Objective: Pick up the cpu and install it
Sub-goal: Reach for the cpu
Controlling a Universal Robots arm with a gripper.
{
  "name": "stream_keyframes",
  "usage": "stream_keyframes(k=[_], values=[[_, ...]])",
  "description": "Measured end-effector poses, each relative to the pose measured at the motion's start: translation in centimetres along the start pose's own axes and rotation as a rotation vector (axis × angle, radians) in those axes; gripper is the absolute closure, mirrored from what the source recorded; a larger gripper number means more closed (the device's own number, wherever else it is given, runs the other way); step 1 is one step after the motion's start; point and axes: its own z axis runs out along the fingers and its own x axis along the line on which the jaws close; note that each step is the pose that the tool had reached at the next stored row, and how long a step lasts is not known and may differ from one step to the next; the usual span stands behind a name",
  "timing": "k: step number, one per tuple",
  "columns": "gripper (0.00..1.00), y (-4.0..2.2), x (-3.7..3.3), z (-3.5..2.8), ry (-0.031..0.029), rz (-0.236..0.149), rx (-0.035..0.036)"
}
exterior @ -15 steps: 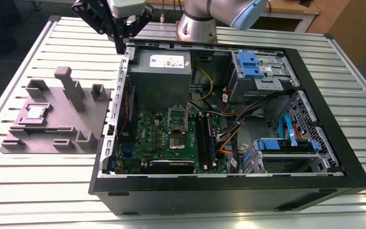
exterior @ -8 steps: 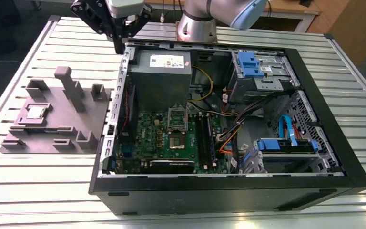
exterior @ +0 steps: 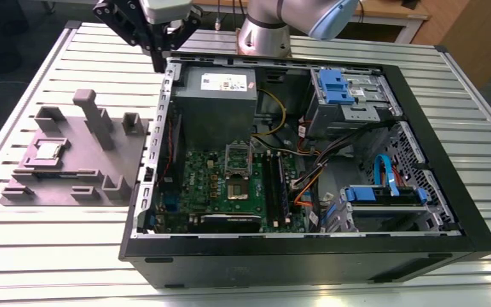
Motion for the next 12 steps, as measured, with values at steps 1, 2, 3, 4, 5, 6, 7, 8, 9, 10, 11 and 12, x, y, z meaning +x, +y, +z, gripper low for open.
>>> stream_keyframes(k=[1, 2, 3, 4, 5, 6, 7, 8, 9, 10, 11, 12], values=[[0.9, 0.0, 0.03, 0.0, 0.0, 0.0, 0.0], [0.9, -0.01, 0.06, 0.0, 0.0, 0.0, 0.0], [0.9, -0.01, 0.09, 0.0, 0.0, 0.0, 0.0], [0.9, -0.01, 0.12, 0.0, 0.0, 0.0, 0.0], [0.9, -0.01, 0.14, 0.0, 0.0, 0.0, 0.0], [0.9, -0.01, 0.17, 0.0, 0.0, 0.0, 0.0], [0.9, -0.02, 0.2, 0.01, 0.0, 0.0, -0.0001], [0.9, -0.02, 0.22, 0.0, 0.0, 0.0, 0.0], [0.9, -0.02, 0.24, 0.0, 0.0, 0.0, 0.0], [0.9, -0.02, 0.27, 0.0, 0.0, 0.0, 0.0], [0.9, -0.02, 0.29, 0.0, 0.0, 0.0, 0.0], [0.9, -0.02, 0.32, 0.0, 0.0001, 0.0, 0.0]])
